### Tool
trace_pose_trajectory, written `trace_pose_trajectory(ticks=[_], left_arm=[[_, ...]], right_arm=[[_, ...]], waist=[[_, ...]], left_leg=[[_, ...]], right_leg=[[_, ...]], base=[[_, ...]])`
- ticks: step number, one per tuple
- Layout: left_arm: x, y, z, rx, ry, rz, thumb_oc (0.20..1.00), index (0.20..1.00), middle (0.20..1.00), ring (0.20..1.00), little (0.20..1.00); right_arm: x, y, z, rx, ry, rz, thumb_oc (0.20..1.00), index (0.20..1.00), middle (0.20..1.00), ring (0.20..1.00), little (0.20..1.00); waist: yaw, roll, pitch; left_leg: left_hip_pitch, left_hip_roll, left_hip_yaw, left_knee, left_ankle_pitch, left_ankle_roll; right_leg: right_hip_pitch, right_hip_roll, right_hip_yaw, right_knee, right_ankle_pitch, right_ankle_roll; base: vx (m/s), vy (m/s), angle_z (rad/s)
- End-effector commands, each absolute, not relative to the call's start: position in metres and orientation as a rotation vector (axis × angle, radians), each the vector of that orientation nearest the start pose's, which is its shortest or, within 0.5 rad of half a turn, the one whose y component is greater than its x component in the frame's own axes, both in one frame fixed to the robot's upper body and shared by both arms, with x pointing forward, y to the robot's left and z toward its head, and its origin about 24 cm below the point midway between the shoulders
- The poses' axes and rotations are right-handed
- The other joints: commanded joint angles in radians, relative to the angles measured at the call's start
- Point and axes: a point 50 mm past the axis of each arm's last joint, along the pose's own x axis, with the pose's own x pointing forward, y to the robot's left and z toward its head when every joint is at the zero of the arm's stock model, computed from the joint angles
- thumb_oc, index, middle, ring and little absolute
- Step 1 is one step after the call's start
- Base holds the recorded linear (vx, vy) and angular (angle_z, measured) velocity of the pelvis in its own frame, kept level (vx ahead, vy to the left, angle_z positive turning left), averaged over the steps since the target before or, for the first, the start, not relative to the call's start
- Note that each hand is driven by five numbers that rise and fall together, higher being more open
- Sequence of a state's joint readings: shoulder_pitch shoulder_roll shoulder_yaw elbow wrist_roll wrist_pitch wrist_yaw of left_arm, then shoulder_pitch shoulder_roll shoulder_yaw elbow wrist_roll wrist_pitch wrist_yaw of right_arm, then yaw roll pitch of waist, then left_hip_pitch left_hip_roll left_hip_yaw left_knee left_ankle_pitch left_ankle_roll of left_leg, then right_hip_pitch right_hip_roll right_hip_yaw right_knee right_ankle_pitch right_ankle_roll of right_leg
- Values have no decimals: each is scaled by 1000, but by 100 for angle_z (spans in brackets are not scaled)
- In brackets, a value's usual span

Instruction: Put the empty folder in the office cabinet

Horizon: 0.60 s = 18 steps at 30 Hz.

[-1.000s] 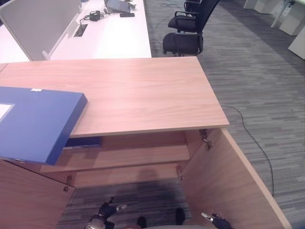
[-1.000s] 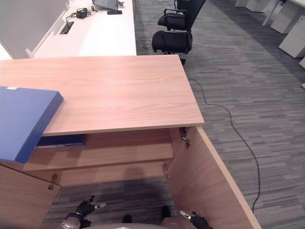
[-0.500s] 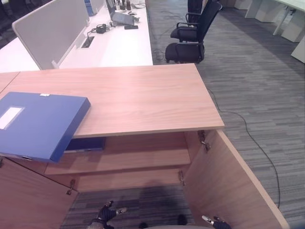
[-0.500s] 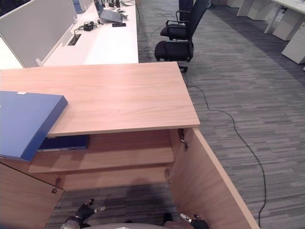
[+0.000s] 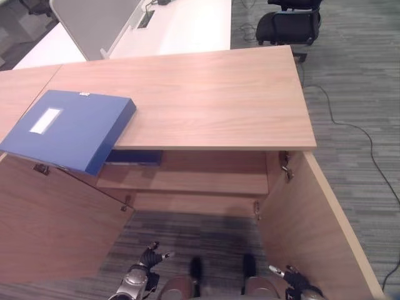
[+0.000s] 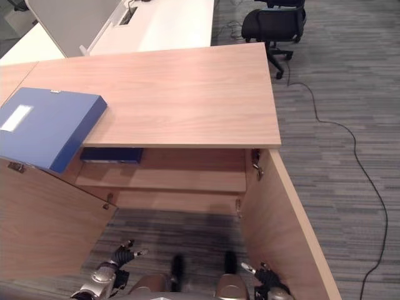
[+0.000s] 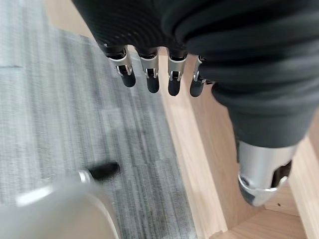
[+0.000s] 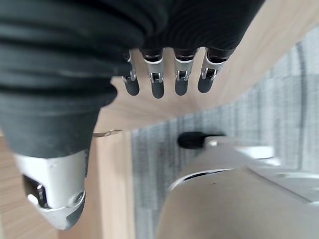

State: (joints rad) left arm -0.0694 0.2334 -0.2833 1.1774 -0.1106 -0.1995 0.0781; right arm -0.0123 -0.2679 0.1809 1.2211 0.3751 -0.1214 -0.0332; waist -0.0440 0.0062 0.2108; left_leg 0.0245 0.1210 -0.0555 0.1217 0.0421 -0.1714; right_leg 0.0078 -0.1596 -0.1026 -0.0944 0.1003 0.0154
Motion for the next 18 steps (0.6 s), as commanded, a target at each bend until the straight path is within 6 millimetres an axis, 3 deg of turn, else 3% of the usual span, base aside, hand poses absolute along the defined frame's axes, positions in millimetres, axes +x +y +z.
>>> trace_pose_trajectory(ticks=[1,2,5,6,7,8,9,10,13,18], left_arm=[[141,217,-143,311,895,11,1000,1000,1000,1000,1000],[138,217,-144,313,905,11,1000,1000,1000,1000,1000],[137,217,-145,316,909,12,1000,1000,1000,1000,1000],[141,214,-143,320,893,-20,1000,1000,1000,1000,1000],[141,214,-143,320,893,-20,1000,1000,1000,1000,1000],[143,213,-142,326,885,-33,1000,1000,1000,1000,1000],[147,214,-140,345,868,-47,1000,1000,1000,1000,1000],[147,214,-140,346,868,-47,1000,1000,1000,1000,1000],[152,222,-137,382,856,-39,1000,1000,1000,1000,1000],[152,232,-134,393,857,-1,1000,1000,1000,1000,1000]], right_arm=[[102,-284,-141,-47,1022,-434,1000,1000,1000,1000,1000],[101,-285,-141,-43,1025,-436,1000,1000,1000,1000,1000],[100,-285,-141,-41,1028,-437,1000,1000,1000,1000,1000],[96,-284,-143,-30,1037,-440,1000,1000,1000,1000,1000],[96,-284,-143,-30,1038,-440,1000,1000,1000,1000,1000],[96,-281,-143,-12,1035,-445,1000,1000,1000,1000,1000],[97,-279,-144,21,1025,-459,1000,1000,1000,1000,1000],[97,-279,-144,21,1025,-459,1000,1000,1000,1000,1000],[98,-267,-148,66,1027,-461,1000,1000,1000,1000,1000],[95,-254,-153,124,1046,-471,1000,1000,1000,1000,1000]], waist=[[-5,6,-20],[-11,11,-20],[-19,12,-19],[-36,27,-24],[-33,27,-24],[-41,26,-25],[-48,16,-19],[-45,14,-19],[-46,-17,-10],[-35,-35,-2]], left_leg=[[42,83,-81,-16,2,6],[59,105,-122,4,28,-5],[70,119,-139,12,32,-14],[91,151,-90,-25,-3,-18],[92,151,-88,-25,-4,-18],[103,155,-57,-47,-45,-18],[123,133,-17,-74,-128,-8],[124,131,-14,-72,-130,-7],[139,82,17,-78,-190,17],[132,34,49,-94,-208,50]], right_leg=[[46,-18,48,70,-126,101],[32,-33,48,83,-120,112],[23,-47,47,94,-119,121],[5,-77,40,131,-117,146],[3,-76,43,133,-119,146],[-14,-91,45,163,-114,158],[-44,-127,65,196,-94,185],[-46,-128,68,197,-94,186],[-75,-180,102,165,1,230],[-102,-214,109,86,99,245]], base=[[-109,325,5],[-83,257,9],[-93,301,23],[-96,361,25],[-141,492,15],[-127,357,-4],[-128,360,0],[-127,357,-7],[-115,287,-16],[-102,247,-22]])
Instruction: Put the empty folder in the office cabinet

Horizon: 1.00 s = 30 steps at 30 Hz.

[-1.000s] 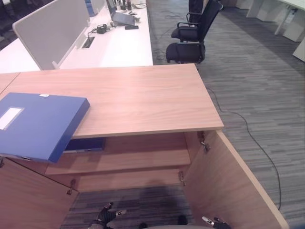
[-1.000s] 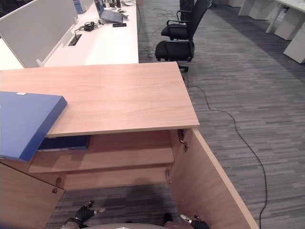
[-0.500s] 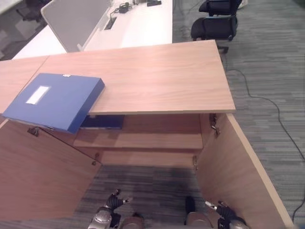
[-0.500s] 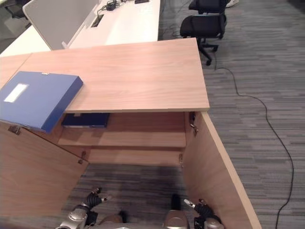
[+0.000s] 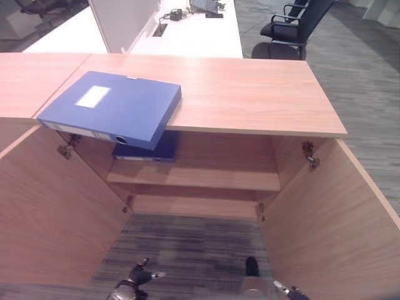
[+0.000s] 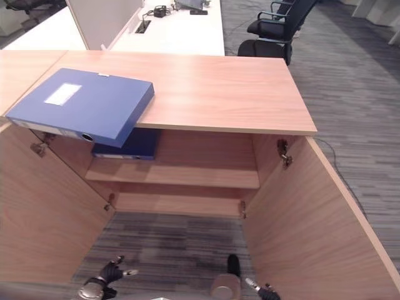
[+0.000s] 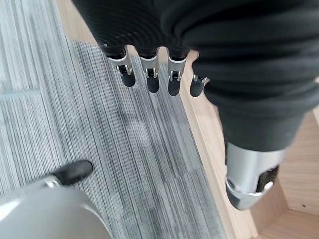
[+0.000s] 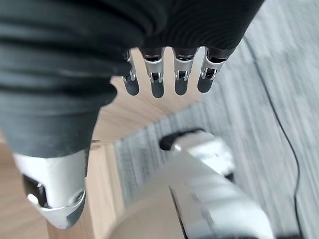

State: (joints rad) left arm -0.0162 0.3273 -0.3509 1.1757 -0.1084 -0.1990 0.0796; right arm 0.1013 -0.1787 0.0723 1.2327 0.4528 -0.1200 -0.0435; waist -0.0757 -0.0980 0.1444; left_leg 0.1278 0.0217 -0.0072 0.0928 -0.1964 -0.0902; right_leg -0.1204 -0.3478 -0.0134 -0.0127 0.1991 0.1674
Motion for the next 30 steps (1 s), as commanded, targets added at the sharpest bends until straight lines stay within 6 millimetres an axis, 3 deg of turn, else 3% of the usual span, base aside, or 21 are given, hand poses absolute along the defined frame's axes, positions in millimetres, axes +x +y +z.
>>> trace_pose_trajectory(ticks=[1,2,4,5,6,9,12,14,15,19,21,23,26,30], left_arm=[[149,238,-134,396,867,17,1000,1000,1000,1000,1000],[148,240,-135,392,874,27,1000,1000,1000,1000,1000],[146,242,-135,393,884,30,1000,1000,1000,1000,1000],[142,244,-136,393,899,32,1000,1000,1000,1000,1000],[136,246,-139,389,924,30,1000,1000,1000,1000,1000],[130,248,-141,386,952,34,1000,1000,1000,1000,1000],[128,246,-142,379,953,31,1000,1000,1000,1000,1000],[130,239,-142,361,942,13,1000,1000,1000,1000,1000],[131,237,-142,358,937,8,1000,1000,1000,1000,1000],[137,234,-140,368,910,-16,1000,1000,1000,1000,1000],[137,234,-140,377,911,-21,1000,1000,1000,1000,1000],[139,236,-139,385,910,-17,1000,1000,1000,1000,1000],[139,236,-140,379,916,-9,1000,1000,1000,1000,1000],[138,232,-141,355,917,-6,1000,1000,1000,1000,1000]], right_arm=[[95,-249,-155,120,1059,-462,1000,1000,1000,1000,1000],[95,-250,-155,111,1064,-461,1000,1000,1000,1000,1000],[95,-251,-155,105,1064,-461,1000,1000,1000,1000,1000],[93,-253,-155,98,1070,-465,1000,1000,1000,1000,1000],[91,-256,-154,79,1076,-465,1000,1000,1000,1000,1000],[90,-256,-154,58,1078,-453,1000,1000,1000,1000,1000],[87,-257,-155,44,1091,-454,1000,1000,1000,1000,1000],[82,-261,-155,47,1100,-474,1000,1000,1000,1000,1000],[81,-263,-154,46,1102,-483,1000,1000,1000,1000,1000],[95,-261,-152,51,1060,-467,1000,1000,1000,1000,1000],[99,-259,-151,63,1047,-458,1000,1000,1000,1000,1000],[96,-259,-152,70,1053,-462,1000,1000,1000,1000,1000],[83,-261,-155,69,1091,-484,1000,1000,1000,1000,1000],[68,-270,-155,51,1131,-511,1000,1000,1000,1000,1000]], waist=[[0,73,80],[9,84,90],[13,84,87],[23,92,86],[41,103,79],[74,90,49],[93,75,37],[79,76,27],[81,77,28],[76,92,49],[56,103,56],[41,106,61],[29,100,48],[17,109,36]], left_leg=[[14,118,9,-65,44,-12],[2,110,22,-63,48,2],[-15,91,26,-66,63,15],[-23,77,37,-76,74,31],[-36,55,55,-92,91,57],[-59,22,94,-109,112,70],[-49,10,118,-117,111,68],[-33,-2,115,-118,105,76],[-28,-4,122,-118,103,78],[-20,3,138,-128,104,91],[-13,3,132,-135,109,93],[-6,-1,126,-145,114,91],[5,-17,119,-145,113,87],[28,-9,122,-140,108,73]], right_leg=[[-4,-20,9,29,23,89],[-4,4,-4,58,-17,77],[-4,22,-15,87,-39,67],[8,55,-37,125,-86,51],[34,119,-92,192,-171,23],[91,192,-184,190,-242,-10],[133,190,-225,136,-239,-15],[138,214,-147,105,-227,-15],[147,213,-138,95,-222,-15],[94,205,-167,195,-215,4],[53,237,-134,230,-220,9],[28,269,-107,213,-229,-3],[87,275,-84,110,-237,-35],[135,280,-77,60,-225,-56]], base=[[-189,416,-26],[-230,410,-33],[-126,249,-42],[-143,355,-36],[-195,445,-40],[-125,227,-42],[-10,11,-30],[75,51,-27],[55,56,-21],[-22,21,-19],[-1,38,-15],[58,-30,-8],[117,-76,3],[124,-101,12]])
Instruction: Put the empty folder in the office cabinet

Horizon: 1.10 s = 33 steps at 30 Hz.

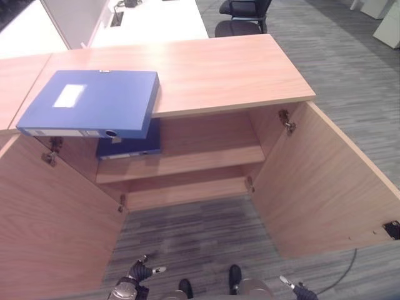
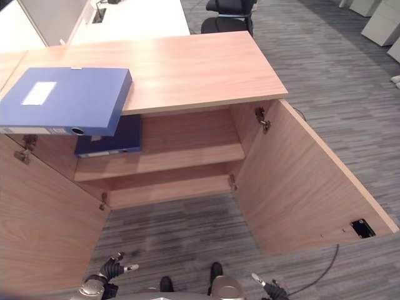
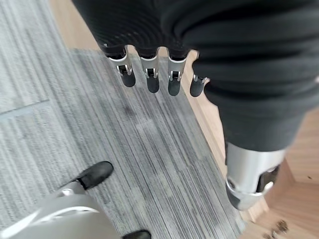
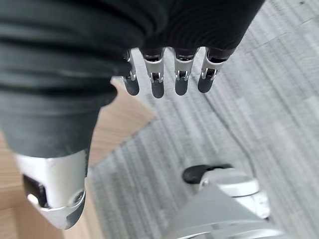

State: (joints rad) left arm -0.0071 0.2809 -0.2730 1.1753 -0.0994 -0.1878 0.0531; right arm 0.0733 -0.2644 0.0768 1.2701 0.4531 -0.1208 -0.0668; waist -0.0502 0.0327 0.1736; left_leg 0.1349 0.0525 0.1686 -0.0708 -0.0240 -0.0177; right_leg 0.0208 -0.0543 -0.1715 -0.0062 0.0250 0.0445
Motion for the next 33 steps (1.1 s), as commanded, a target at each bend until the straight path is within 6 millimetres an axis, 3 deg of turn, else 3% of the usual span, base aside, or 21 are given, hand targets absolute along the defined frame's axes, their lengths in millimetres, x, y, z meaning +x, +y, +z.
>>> trace_pose_trajectory(ticks=[1,6,8,10,12,13,15,17,22,27,33], left_arm=[[138,230,-141,355,915,-15,1000,1000,1000,1000,1000],[139,223,-142,356,909,-38,1000,1000,1000,1000,1000],[141,221,-142,355,904,-50,1000,1000,1000,1000,1000],[149,218,-139,359,879,-61,1000,1000,1000,1000,1000],[153,217,-138,360,867,-60,1000,1000,1000,1000,1000],[152,215,-138,356,867,-62,1000,1000,1000,1000,1000],[152,215,-139,356,871,-60,1000,1000,1000,1000,1000],[150,213,-140,360,879,-66,1000,1000,1000,1000,1000],[143,213,-143,351,906,-51,1000,1000,1000,1000,1000],[128,219,-149,343,962,-18,1000,1000,1000,1000,1000],[118,225,-151,370,999,-22,1000,1000,1000,1000,1000]], right_arm=[[68,-272,-154,44,1132,-514,1000,1000,1000,1000,1000],[68,-284,-150,27,1117,-539,1000,1000,1000,1000,1000],[70,-288,-148,23,1108,-547,1000,1000,1000,1000,1000],[74,-293,-145,19,1086,-558,1000,1000,1000,1000,1000],[75,-295,-144,18,1083,-569,1000,1000,1000,1000,1000],[72,-296,-145,18,1089,-574,1000,1000,1000,1000,1000],[70,-297,-145,19,1091,-578,1000,1000,1000,1000,1000],[69,-297,-145,17,1097,-582,1000,1000,1000,1000,1000],[73,-294,-145,-8,1097,-567,1000,1000,1000,1000,1000],[73,-289,-148,-18,1115,-535,1000,1000,1000,1000,1000],[73,-276,-152,-7,1139,-490,1000,1000,1000,1000,1000]], waist=[[-11,-20,5],[-21,-18,10],[-25,-16,22],[-20,-34,51],[-24,-48,60],[-23,-50,60],[-19,-52,55],[-11,-48,46],[37,-41,48],[58,-29,29],[79,-51,-16]], left_leg=[[23,-38,-54,29,-66,-5],[6,-17,-65,114,-76,-41],[-30,-3,-73,193,-36,-70],[-142,-9,-104,367,52,-107],[-215,-3,-117,461,85,-117],[-243,41,-91,435,94,-114],[-255,57,-78,382,79,-107],[-246,65,-80,265,70,-98],[-328,59,-149,86,150,-106],[-299,62,-165,29,184,-110],[-261,49,-110,20,171,-77]], right_leg=[[1,-14,78,45,-50,63],[42,-8,83,-7,-56,42],[62,-2,89,-25,-63,26],[77,-13,98,-36,-59,7],[91,-20,100,-53,-66,-3],[116,-32,98,-65,-73,1],[122,-37,94,-70,-76,6],[130,-35,94,-75,-85,16],[181,-22,132,-81,-133,25],[210,-11,172,-81,-147,35],[200,-50,198,-79,-136,71]], base=[[101,-107,5],[59,-107,4],[24,-104,4],[-41,-131,35],[41,-84,55],[109,-17,19],[150,16,8],[202,49,4],[177,36,-8],[205,81,-47],[172,153,-29]])
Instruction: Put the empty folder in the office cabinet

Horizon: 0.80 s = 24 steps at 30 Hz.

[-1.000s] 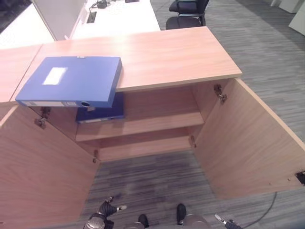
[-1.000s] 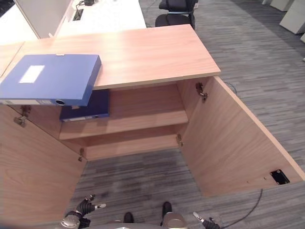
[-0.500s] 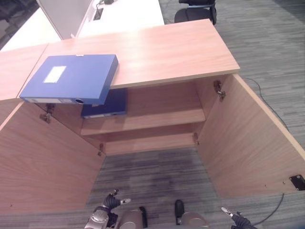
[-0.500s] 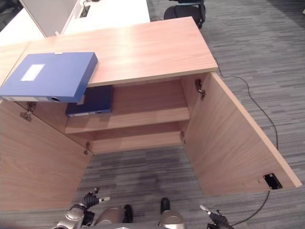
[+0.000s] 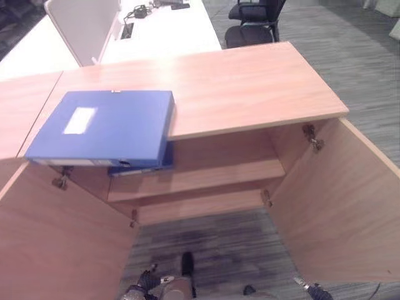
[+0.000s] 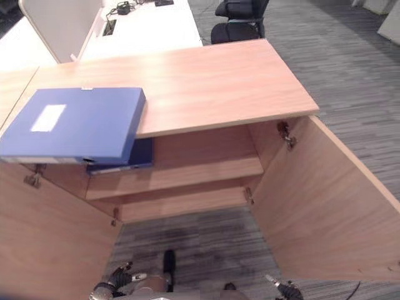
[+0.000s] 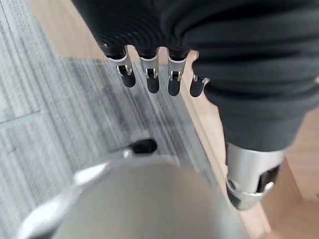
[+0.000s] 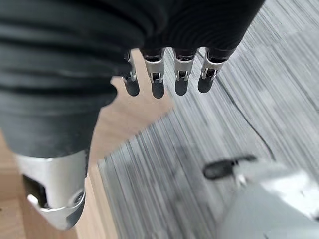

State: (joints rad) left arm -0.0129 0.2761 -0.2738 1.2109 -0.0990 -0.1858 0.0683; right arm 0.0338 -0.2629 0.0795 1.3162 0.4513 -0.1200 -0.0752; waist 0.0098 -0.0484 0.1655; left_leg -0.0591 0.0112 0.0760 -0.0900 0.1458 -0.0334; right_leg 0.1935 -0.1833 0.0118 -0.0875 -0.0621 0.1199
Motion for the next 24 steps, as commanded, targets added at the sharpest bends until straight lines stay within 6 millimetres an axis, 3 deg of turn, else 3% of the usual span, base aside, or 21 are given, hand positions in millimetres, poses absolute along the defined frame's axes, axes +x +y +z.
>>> trace_pose_trajectory(ticks=[1,3,5,6,10,14,15,16,19,24], left_arm=[[119,228,-151,375,1000,-18,1000,1000,1000,1000,1000],[122,229,-149,376,988,-11,1000,1000,1000,1000,1000],[138,237,-141,386,932,20,1000,1000,1000,1000,1000],[139,237,-141,386,932,20,1000,1000,1000,1000,1000],[155,243,-131,388,866,48,1000,1000,1000,1000,1000],[159,245,-129,382,852,61,1000,1000,1000,1000,1000],[164,244,-127,374,832,67,1000,1000,1000,1000,1000],[164,244,-127,373,832,67,1000,1000,1000,1000,1000],[162,243,-128,363,831,76,1000,1000,1000,1000,1000],[156,240,-131,353,847,72,1000,1000,1000,1000,1000]], right_arm=[[74,-274,-153,-6,1139,-481,1000,1000,1000,1000,1000],[77,-272,-153,-1,1136,-471,1000,1000,1000,1000,1000],[97,-262,-151,30,1074,-445,1000,1000,1000,1000,1000],[97,-262,-151,30,1074,-444,1000,1000,1000,1000,1000],[120,-248,-148,59,1003,-390,1000,1000,1000,1000,1000],[121,-243,-149,70,997,-377,1000,1000,1000,1000,1000],[117,-241,-150,85,999,-384,1000,1000,1000,1000,1000],[117,-241,-150,85,999,-384,1000,1000,1000,1000,1000],[107,-242,-153,74,1033,-385,1000,1000,1000,1000,1000],[99,-244,-155,44,1064,-377,1000,1000,1000,1000,1000]], waist=[[20,25,-12],[25,17,-18],[23,11,-19],[25,11,-19],[13,39,11],[8,39,14],[-4,40,10],[-5,40,11],[-13,28,-8],[6,23,-27]], left_leg=[[-63,83,-11,41,-8,-54],[-55,68,1,45,-27,-37],[-19,33,16,19,-67,-5],[-20,33,18,19,-68,-4],[27,31,14,3,-93,21],[52,25,5,3,-109,18],[67,29,-4,4,-121,7],[69,29,-5,5,-122,7],[85,22,-5,3,-124,4],[80,33,-2,3,-125,-14]], right_leg=[[25,70,17,13,-49,3],[14,51,22,40,-47,19],[-61,31,17,172,-32,61],[-65,30,19,176,-34,62],[-189,45,-14,408,46,121],[-194,32,-44,378,38,110],[-184,8,-69,248,13,77],[-181,8,-71,247,12,77],[-149,2,-4,162,22,73],[-104,-9,-14,99,25,69]], base=[[144,178,-14],[162,203,-17],[115,225,-17],[21,162,-18],[26,125,-32],[104,19,11],[136,-71,20],[165,-83,14],[63,-64,29],[-1,-109,6]])
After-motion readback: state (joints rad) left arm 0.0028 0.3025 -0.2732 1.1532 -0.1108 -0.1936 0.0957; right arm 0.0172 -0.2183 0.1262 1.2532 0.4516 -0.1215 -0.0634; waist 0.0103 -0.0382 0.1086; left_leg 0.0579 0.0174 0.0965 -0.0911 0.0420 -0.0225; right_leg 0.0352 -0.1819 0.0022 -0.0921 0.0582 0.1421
